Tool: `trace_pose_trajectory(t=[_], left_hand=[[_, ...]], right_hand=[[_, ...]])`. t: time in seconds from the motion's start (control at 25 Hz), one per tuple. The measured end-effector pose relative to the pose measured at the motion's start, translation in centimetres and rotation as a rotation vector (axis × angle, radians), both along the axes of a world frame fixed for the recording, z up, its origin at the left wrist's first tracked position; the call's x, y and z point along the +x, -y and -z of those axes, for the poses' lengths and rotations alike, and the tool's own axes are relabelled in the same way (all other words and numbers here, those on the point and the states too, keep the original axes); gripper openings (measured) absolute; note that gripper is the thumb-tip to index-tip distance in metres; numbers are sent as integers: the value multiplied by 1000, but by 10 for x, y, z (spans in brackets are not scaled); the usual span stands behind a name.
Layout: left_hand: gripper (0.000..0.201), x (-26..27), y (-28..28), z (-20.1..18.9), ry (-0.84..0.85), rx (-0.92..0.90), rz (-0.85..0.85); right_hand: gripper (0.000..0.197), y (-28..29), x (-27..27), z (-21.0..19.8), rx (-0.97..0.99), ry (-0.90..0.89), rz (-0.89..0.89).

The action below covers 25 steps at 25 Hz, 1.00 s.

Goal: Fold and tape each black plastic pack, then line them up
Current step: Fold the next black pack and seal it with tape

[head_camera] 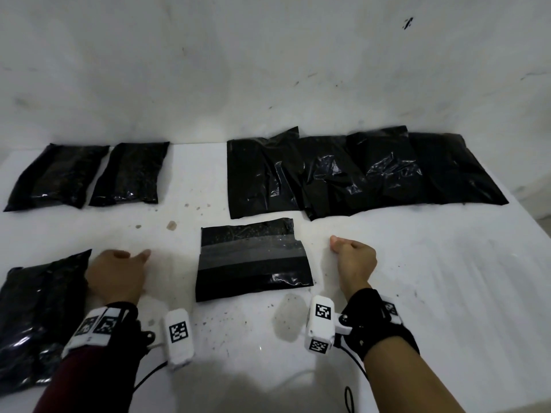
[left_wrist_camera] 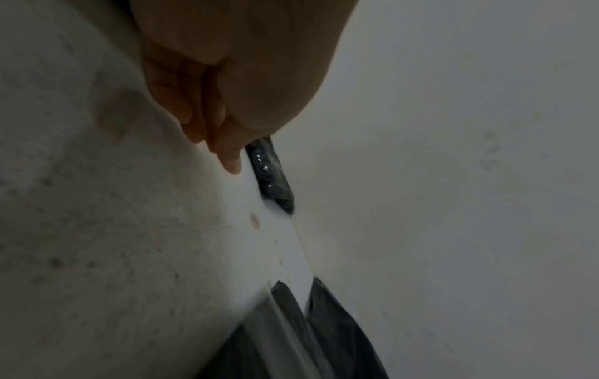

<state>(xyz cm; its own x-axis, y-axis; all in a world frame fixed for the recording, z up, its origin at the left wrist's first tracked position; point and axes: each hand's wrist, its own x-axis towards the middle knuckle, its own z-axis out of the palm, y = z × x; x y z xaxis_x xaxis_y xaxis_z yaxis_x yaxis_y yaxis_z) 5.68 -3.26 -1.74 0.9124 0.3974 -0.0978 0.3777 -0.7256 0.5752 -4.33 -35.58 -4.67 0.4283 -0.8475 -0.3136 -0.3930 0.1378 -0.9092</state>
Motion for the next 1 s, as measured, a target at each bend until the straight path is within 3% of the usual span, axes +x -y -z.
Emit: trace_pose_trajectory(t=[0.08, 0.16, 0.24, 0.32, 0.52, 0.64, 0.8, 0.88, 1.0], left_hand=[[33, -3, 22, -8, 196, -64, 235], [50, -10, 63, -11, 247, -170, 722], [77, -19, 103, -4, 105, -24, 1138], [95, -22, 125, 14, 75, 222, 1283], [111, -16, 138, 16, -47, 432, 1292], [78, 2, 158, 1, -141, 403, 1167], [45, 35, 186, -5, -335, 157, 1080], [24, 46, 190, -6, -452, -31, 1064], [8, 53, 189, -11, -578, -313, 1056]], right_hand=[[12, 0, 0, 1, 10, 13, -1], [10, 1, 0, 2, 21, 23, -1], [7, 2, 0, 3, 33, 31, -2], [5, 4, -1, 2, 46, 46, -3], [10, 8, -1, 6, 87, 74, 13], [6, 8, -1, 7, 115, 80, 17], [11, 11, -1, 10, 187, 98, 24], [9, 13, -3, 10, 232, 102, 18], [11, 16, -6, 4, 298, 122, -2]])
